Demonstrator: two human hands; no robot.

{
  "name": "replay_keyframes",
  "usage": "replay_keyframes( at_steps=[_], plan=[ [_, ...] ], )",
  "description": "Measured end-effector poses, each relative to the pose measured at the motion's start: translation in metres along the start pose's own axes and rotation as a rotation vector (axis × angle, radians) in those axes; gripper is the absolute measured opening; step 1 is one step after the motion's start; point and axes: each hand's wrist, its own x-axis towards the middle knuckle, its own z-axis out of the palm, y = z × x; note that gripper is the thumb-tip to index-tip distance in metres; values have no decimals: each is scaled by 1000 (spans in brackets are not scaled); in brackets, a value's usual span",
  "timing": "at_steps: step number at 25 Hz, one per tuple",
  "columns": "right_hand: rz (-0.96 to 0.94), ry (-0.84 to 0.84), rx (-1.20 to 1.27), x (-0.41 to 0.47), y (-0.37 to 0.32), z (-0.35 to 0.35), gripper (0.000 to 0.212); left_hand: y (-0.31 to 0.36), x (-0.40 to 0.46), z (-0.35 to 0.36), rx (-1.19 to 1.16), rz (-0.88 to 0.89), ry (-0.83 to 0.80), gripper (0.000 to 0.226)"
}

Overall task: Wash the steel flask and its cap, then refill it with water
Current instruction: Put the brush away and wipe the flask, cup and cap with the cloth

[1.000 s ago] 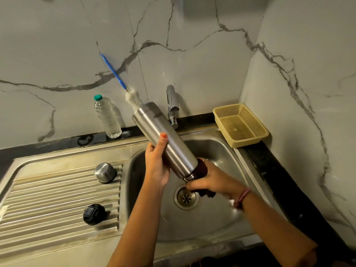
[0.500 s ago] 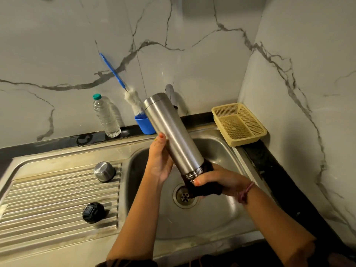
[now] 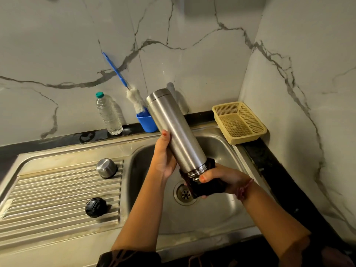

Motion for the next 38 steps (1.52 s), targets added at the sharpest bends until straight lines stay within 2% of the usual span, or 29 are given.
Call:
replay_keyframes(
  at_steps=[2,5,7,8,11,12,13,16,17,18,21,22,24,26,27,29,31,32,33,36,37,38],
  plan=[
    [38,-2,-42,-2,-1,-3,51,-2,-2,2,-20,-70,7,117],
    [-70,366,-461,8,7,14,52,-4,-1,12,136,1,122,108],
    [-142,462,-522,9,13,18,51,-3,-2,16,208,76,144,100],
    [-142,398,-430,5,11,18,49,-3,-2,14,216,88,122,102],
    [-37,28,-2,-13,-1,10,46,-1,-8,12,84,-13,-31,112],
    [-22,10,24,-14,0,9,45,-2,-10,14,85,-29,-27,113],
    [-21,70,-35,-11,1,10,45,-4,-10,17,122,-30,10,114],
    [-134,458,-521,1,8,20,46,-4,-7,24,260,60,148,105],
    [-165,485,-552,2,10,21,47,-3,-7,25,273,85,162,106],
    [-172,436,-484,1,9,21,46,-2,-7,24,275,95,147,111],
    [-50,77,-37,-13,-1,11,50,-1,-12,20,124,11,25,118],
    [-8,40,-13,-15,-3,8,54,-2,-14,20,86,-15,26,118],
    [14,138,-160,-12,-4,12,54,-5,-15,23,133,-30,78,116],
    [-96,341,-487,-7,-2,22,39,-6,-14,25,260,30,154,113],
    [-145,400,-571,-7,-1,25,35,-6,-15,26,294,68,175,113],
    [-134,327,-478,-11,-3,21,39,-4,-15,21,284,101,134,114],
    [-23,104,-196,-21,-9,12,52,-3,-20,17,144,29,31,116],
    [16,53,-144,-22,-10,9,55,-3,-21,18,101,-9,21,117],
    [43,63,-175,-22,-12,9,55,-4,-21,19,99,-30,32,117],
    [-98,345,-559,-14,-9,24,36,-6,-18,24,242,44,114,110],
    [-142,397,-605,-13,-8,27,31,-5,-17,25,267,71,126,109],
    [-153,368,-562,-14,-8,26,31,-3,-17,24,272,82,112,111]
  ],
)
